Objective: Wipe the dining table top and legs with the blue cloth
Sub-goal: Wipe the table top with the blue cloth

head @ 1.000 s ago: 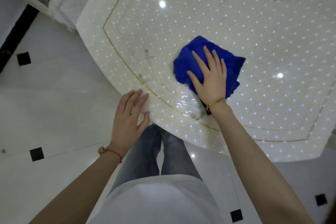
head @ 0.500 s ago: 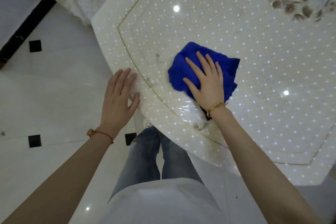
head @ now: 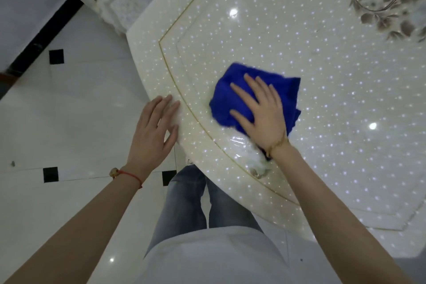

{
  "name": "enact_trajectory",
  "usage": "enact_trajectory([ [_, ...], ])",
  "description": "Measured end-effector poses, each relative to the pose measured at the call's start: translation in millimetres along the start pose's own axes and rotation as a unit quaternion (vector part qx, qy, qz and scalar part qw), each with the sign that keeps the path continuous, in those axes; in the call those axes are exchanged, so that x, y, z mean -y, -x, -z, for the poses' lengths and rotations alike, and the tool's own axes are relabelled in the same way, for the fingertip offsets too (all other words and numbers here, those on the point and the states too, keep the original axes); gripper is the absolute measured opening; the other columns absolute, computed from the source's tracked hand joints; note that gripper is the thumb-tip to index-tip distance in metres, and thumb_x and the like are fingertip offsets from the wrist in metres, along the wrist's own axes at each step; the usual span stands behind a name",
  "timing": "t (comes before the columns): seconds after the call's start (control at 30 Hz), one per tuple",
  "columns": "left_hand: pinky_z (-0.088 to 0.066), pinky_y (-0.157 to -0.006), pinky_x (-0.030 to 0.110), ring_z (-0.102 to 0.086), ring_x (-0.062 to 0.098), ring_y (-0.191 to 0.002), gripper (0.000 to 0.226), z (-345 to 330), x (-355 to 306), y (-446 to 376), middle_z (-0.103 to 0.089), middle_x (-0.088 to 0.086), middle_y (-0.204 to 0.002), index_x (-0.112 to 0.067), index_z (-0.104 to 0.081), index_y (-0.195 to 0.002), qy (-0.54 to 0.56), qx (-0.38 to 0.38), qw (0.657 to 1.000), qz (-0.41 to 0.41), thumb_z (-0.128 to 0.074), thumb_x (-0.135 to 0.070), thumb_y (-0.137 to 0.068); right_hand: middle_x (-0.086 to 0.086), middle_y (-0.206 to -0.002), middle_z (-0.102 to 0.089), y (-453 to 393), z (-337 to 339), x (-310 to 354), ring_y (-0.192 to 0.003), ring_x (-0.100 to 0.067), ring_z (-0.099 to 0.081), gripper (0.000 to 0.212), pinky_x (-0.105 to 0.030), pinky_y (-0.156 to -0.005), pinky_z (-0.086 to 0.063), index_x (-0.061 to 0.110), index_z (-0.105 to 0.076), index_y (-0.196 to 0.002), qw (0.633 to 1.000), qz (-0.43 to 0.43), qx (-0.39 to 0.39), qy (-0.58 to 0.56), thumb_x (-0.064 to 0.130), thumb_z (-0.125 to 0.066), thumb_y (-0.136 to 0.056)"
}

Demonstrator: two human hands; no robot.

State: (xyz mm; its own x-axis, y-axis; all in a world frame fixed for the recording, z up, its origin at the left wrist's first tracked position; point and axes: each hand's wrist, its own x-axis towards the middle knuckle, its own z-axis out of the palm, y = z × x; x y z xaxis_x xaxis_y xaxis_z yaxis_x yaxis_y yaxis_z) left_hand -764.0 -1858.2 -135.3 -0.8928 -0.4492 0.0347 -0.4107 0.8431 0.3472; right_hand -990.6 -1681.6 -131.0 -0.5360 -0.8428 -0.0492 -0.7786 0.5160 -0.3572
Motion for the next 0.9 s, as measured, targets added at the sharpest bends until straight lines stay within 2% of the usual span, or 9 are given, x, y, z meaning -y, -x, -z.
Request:
enact_trajectory([
  [0.07,-0.028,-0.119,0.044,-0.029,0.027,-0.144,0.048,1,0,0,-0.036,0.009,-0.153,-0.01,-0.038,-0.146,0.001,0.0,1.0,0.0,-0.045,-0.022,-0.1,-0.001,-0.157,-0.028,-38,-2,7,-0.144,-0.025,-0.026,0.057,-0.044,-0.119,-0.015,0.033,-0.034,-0.147,0.999,-0.043,-0.015,0.001,0.055,-0.043,-0.095],
  [0.13,-0.028,-0.12,0.044,-0.029,0.026,-0.144,0.048,2,0,-1,-0.036,0.008,-0.153,-0.01,-0.038,-0.146,0.003,0.006,1.0,0.002,-0.045,-0.022,-0.1,-0.002,-0.158,-0.027,-60,-11,23,-0.144,-0.026,-0.025,0.059,-0.044,-0.119,-0.014,0.033,-0.033,-0.148,0.998,-0.05,-0.018,0.017,0.058,-0.04,-0.095],
  [0.2,-0.027,-0.12,0.043,-0.028,0.025,-0.145,0.049,4,2,-2,-0.036,0.008,-0.153,-0.011,-0.037,-0.146,0.002,0.019,1.0,0.005,-0.045,-0.022,-0.1,-0.002,-0.157,-0.027,-58,-18,41,-0.144,-0.025,-0.025,0.059,-0.044,-0.119,-0.014,0.033,-0.033,-0.148,0.999,-0.023,-0.006,0.028,0.057,-0.039,-0.095],
  [0.33,-0.027,-0.121,0.042,-0.03,0.025,-0.143,0.051,7,13,-7,-0.038,0.009,-0.152,-0.011,-0.036,-0.146,-0.001,0.043,0.999,-0.002,-0.044,-0.027,-0.098,-0.001,-0.159,-0.024,1,-18,56,-0.146,-0.024,-0.021,0.059,-0.045,-0.12,-0.013,0.032,-0.028,-0.15,0.994,0.093,0.054,0.031,0.055,-0.04,-0.096],
  [0.4,-0.028,-0.12,0.045,-0.03,0.025,-0.144,0.051,8,22,-11,-0.037,0.009,-0.152,-0.011,-0.037,-0.146,-0.007,0.055,0.998,-0.029,-0.045,-0.027,-0.098,0.0,-0.16,-0.02,35,-13,50,-0.147,-0.023,-0.018,0.062,-0.046,-0.12,-0.014,0.032,-0.025,-0.151,0.991,0.104,0.078,0.032,0.057,-0.04,-0.096],
  [0.53,-0.026,-0.12,0.049,-0.03,0.026,-0.144,0.048,13,43,-26,-0.039,0.011,-0.151,-0.008,-0.042,-0.143,0.004,0.05,0.993,-0.111,-0.05,-0.021,-0.097,-0.003,-0.159,-0.023,34,-4,33,-0.145,-0.026,-0.022,0.068,-0.046,-0.12,-0.013,0.033,-0.029,-0.15,0.998,-0.043,0.02,0.036,0.064,-0.044,-0.091],
  [0.63,-0.025,-0.12,0.049,-0.031,0.025,-0.144,0.049,21,62,-42,-0.039,0.011,-0.151,-0.007,-0.043,-0.142,0.02,0.052,0.985,-0.161,-0.052,-0.02,-0.096,-0.003,-0.157,-0.028,-3,-14,54,-0.143,-0.027,-0.027,0.068,-0.046,-0.119,-0.014,0.032,-0.032,-0.149,0.987,-0.148,-0.038,0.045,0.065,-0.044,-0.09],
  [0.8,-0.034,-0.115,0.048,-0.037,0.025,-0.14,0.045,36,107,-72,-0.045,0.011,-0.147,-0.006,-0.046,-0.14,0.047,0.101,0.95,-0.291,-0.052,-0.02,-0.097,0.002,-0.155,-0.033,-25,-46,121,-0.138,-0.024,-0.034,0.057,-0.042,-0.114,-0.023,0.035,-0.035,-0.147,0.971,-0.212,-0.101,0.044,0.057,-0.043,-0.094],
  [0.9,-0.034,-0.116,0.045,-0.039,0.024,-0.139,0.044,48,131,-85,-0.048,0.01,-0.145,-0.006,-0.048,-0.139,0.061,0.119,0.916,-0.379,-0.052,-0.019,-0.097,0.005,-0.148,-0.043,-16,-64,160,-0.119,-0.023,-0.044,0.049,-0.038,-0.098,-0.035,0.034,-0.043,-0.143,0.956,-0.246,-0.153,0.042,0.047,-0.048,-0.095],
])
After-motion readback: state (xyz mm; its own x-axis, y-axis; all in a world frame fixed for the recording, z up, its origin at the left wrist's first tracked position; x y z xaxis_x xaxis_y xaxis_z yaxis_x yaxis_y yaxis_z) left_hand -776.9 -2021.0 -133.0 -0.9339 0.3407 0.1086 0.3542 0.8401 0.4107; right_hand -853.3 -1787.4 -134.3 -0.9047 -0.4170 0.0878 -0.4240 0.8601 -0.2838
